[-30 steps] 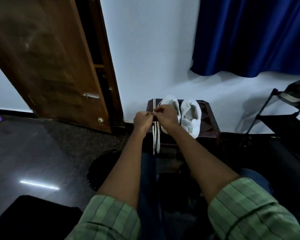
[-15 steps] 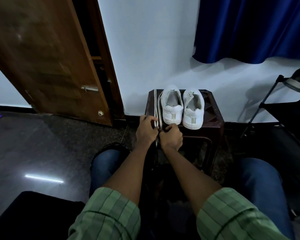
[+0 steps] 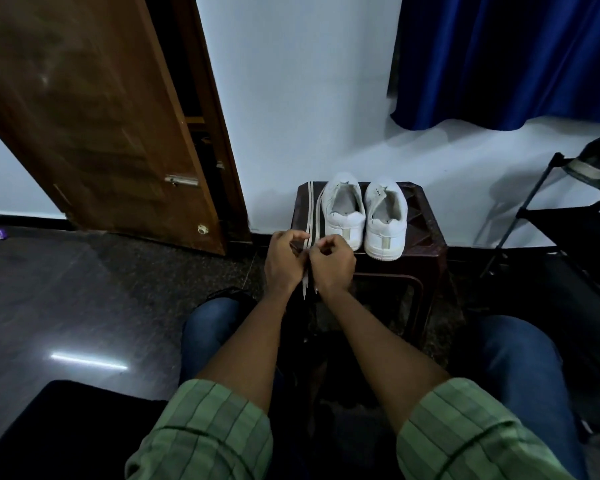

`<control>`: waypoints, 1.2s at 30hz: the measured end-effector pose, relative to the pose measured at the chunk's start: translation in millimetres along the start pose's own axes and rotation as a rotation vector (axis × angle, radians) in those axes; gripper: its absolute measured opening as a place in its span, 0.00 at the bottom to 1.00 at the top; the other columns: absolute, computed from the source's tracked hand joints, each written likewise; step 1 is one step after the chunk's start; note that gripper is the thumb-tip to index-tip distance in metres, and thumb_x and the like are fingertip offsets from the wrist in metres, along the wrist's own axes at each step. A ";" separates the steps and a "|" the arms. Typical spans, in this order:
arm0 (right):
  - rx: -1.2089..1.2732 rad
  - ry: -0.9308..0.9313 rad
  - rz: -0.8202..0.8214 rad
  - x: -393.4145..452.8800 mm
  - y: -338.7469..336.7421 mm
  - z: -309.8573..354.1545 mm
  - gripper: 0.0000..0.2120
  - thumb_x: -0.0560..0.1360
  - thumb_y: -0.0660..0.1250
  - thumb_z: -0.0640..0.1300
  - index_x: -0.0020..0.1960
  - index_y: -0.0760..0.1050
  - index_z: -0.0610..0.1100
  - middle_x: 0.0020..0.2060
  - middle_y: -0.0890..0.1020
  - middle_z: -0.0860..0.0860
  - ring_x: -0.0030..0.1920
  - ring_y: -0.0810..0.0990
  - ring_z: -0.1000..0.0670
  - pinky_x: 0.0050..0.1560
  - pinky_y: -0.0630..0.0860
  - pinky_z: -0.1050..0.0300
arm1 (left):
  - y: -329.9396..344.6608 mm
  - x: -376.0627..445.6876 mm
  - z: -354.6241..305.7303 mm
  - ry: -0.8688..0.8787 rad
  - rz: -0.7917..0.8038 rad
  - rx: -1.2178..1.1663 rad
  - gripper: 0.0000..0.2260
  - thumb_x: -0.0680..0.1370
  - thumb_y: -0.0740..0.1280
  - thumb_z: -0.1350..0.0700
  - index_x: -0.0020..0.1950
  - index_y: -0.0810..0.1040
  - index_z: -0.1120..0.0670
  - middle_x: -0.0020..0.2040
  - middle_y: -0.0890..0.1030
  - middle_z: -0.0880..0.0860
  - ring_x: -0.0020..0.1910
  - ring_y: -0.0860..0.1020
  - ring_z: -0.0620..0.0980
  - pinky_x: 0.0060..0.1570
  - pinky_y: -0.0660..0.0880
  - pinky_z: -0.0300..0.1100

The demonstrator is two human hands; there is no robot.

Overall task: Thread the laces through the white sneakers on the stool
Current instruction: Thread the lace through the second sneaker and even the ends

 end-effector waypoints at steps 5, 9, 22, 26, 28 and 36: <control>0.385 0.017 0.118 32.7 -3.3 61.9 0.07 0.73 0.67 0.31 0.45 0.79 0.41 0.38 0.85 0.44 0.37 0.83 0.48 0.39 0.84 0.47 | -4.0 12.0 -38.0 -0.112 -0.034 -0.331 0.10 0.84 0.65 0.49 0.56 0.84 0.52 0.50 0.86 0.50 0.50 0.84 0.51 0.53 0.81 0.52; 0.518 0.073 0.245 55.5 -18.5 118.4 0.11 0.73 0.64 0.26 0.48 0.78 0.39 0.44 0.86 0.37 0.37 0.84 0.41 0.30 0.78 0.55 | -5.7 29.7 -77.6 -0.210 0.087 -0.490 0.23 0.85 0.59 0.39 0.47 0.86 0.53 0.40 0.86 0.51 0.41 0.83 0.50 0.45 0.79 0.46; 0.594 -0.013 0.252 111.8 -74.5 180.7 0.19 0.78 0.58 0.26 0.54 0.85 0.40 0.49 0.88 0.43 0.41 0.82 0.49 0.37 0.78 0.57 | -7.1 82.0 -193.4 0.179 0.282 -0.300 0.14 0.87 0.60 0.54 0.46 0.78 0.57 0.38 0.77 0.48 0.36 0.72 0.44 0.41 0.69 0.43; 0.518 -0.055 0.272 132.1 -75.3 169.1 0.22 0.80 0.55 0.27 0.60 0.84 0.42 0.37 0.81 0.46 0.38 0.78 0.51 0.46 0.79 0.57 | -6.2 91.3 -224.6 0.366 0.318 -0.224 0.17 0.87 0.58 0.52 0.43 0.74 0.59 0.37 0.77 0.49 0.35 0.72 0.41 0.39 0.68 0.35; 0.433 -0.053 0.302 138.8 -71.2 159.3 0.17 0.82 0.59 0.34 0.59 0.85 0.46 0.35 0.77 0.49 0.40 0.75 0.52 0.49 0.77 0.53 | -4.7 98.1 -232.9 0.440 0.358 -0.155 0.17 0.86 0.57 0.49 0.42 0.75 0.56 0.37 0.78 0.50 0.37 0.75 0.45 0.43 0.70 0.38; 0.139 0.015 0.449 165.3 -52.5 117.7 0.16 0.84 0.65 0.51 0.43 0.82 0.44 0.44 0.88 0.45 0.41 0.83 0.53 0.46 0.76 0.57 | -34.3 135.9 -237.6 0.283 0.178 -0.462 0.15 0.89 0.55 0.54 0.45 0.73 0.54 0.41 0.85 0.53 0.41 0.82 0.44 0.38 0.71 0.39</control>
Point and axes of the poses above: each hand's wrist, its own x-axis towards the middle knuckle, its own y-axis out of the palm, z = x × y, the point moved 5 cm from there along x, towards the middle knuckle
